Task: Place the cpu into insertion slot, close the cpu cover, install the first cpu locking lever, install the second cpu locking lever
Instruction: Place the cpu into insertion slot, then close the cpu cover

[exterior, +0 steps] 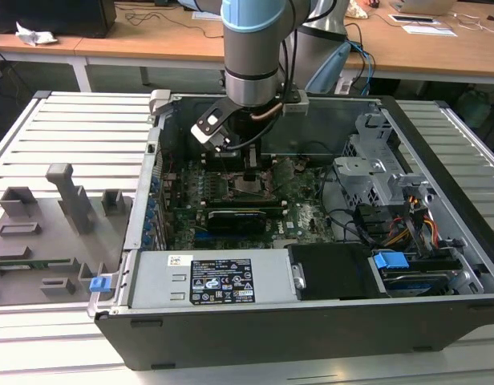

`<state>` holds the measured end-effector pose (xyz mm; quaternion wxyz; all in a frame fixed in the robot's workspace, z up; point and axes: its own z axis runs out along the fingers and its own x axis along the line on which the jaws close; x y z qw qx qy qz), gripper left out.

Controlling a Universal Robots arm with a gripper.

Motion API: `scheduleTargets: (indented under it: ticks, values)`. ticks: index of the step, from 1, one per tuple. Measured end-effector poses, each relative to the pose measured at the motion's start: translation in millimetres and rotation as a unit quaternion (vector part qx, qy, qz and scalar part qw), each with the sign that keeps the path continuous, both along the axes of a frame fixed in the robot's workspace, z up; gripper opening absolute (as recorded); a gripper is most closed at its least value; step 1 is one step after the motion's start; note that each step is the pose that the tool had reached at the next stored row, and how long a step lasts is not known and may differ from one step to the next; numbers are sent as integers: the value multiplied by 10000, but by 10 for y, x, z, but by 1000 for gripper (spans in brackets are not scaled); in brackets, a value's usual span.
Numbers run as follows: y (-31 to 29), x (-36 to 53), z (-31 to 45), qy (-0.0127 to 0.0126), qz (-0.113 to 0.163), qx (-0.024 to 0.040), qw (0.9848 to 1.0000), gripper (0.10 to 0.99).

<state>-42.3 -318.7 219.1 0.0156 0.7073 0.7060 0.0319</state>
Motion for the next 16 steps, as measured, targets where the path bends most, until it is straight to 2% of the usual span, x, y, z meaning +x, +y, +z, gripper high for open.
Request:
scheduleTargets:
  ticks: [5, 16]
  values:
    - [0, 0, 39, 0, 0, 1, 10000, 106]
    - [-1, 0, 60, 1, 0, -1, 10000, 106]
